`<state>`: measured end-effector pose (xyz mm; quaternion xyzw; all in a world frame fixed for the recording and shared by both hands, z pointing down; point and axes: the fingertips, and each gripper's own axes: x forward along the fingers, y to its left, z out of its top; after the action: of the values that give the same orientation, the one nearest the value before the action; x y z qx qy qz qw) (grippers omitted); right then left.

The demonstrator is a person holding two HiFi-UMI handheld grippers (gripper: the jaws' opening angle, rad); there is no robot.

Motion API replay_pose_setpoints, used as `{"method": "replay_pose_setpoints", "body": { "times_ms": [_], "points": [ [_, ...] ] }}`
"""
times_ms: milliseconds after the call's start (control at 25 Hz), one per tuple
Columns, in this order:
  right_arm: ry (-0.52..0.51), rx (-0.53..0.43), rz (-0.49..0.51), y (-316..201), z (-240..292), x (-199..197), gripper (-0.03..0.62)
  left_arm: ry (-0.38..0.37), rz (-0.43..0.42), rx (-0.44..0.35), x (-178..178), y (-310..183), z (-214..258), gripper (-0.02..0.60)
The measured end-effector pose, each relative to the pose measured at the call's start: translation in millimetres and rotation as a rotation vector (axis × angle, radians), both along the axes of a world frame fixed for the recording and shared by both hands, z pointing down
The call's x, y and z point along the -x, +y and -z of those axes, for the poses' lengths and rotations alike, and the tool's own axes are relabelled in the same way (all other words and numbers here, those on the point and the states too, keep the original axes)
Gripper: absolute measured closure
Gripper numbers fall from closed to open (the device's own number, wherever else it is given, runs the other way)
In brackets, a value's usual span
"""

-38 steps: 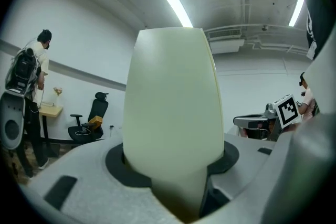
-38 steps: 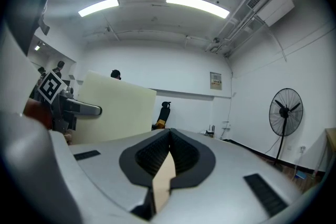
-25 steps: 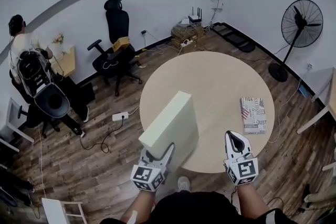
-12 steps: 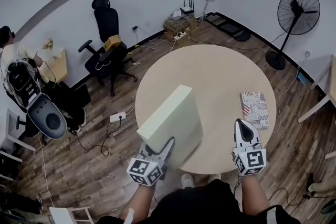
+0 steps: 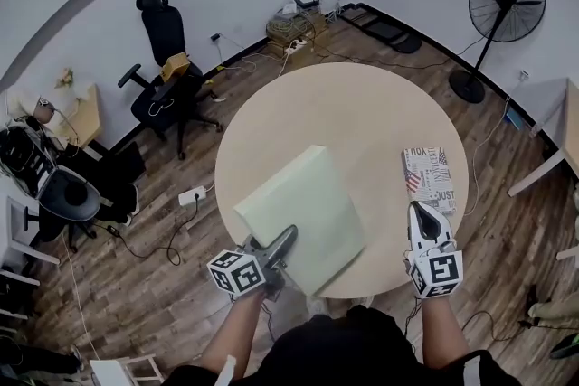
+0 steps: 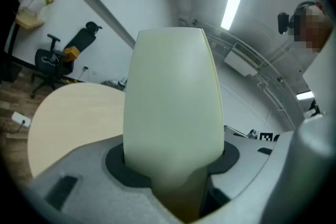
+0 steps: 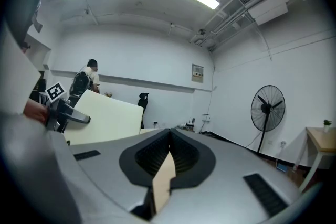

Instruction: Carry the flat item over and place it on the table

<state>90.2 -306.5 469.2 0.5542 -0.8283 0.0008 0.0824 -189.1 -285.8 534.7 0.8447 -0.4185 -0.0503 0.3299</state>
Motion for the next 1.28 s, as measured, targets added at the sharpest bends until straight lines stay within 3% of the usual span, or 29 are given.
{"method": "replay_pose_setpoints", "body": {
  "times_ms": [200,440,760,1000,1280],
  "points": [
    [0.033,0.038,-0.041,-4,-15,-36,0.597,0.143,-0.089,0.109,-27,-17,-28,0.341],
    [0.064,0.06,-0.025,-9,-26,-41,0.597,0.264,-0.253,0.277,-72,-30,-64,0.341],
    [0.051,0.075,-0.004,-19,-34,-56,0.597,0.219,-0.399,0.412,-126,-49,-111,0.339],
    [0.052,0.115,0.023,-21,-50,-57,0.597,0.288,-0.46,0.512,-148,-56,-130,0.336],
    [0.056,0.145,0.053,-20,-63,-48,0.597,0.317,-0.482,0.6,-159,-63,-159,0.334]
  ]
}}
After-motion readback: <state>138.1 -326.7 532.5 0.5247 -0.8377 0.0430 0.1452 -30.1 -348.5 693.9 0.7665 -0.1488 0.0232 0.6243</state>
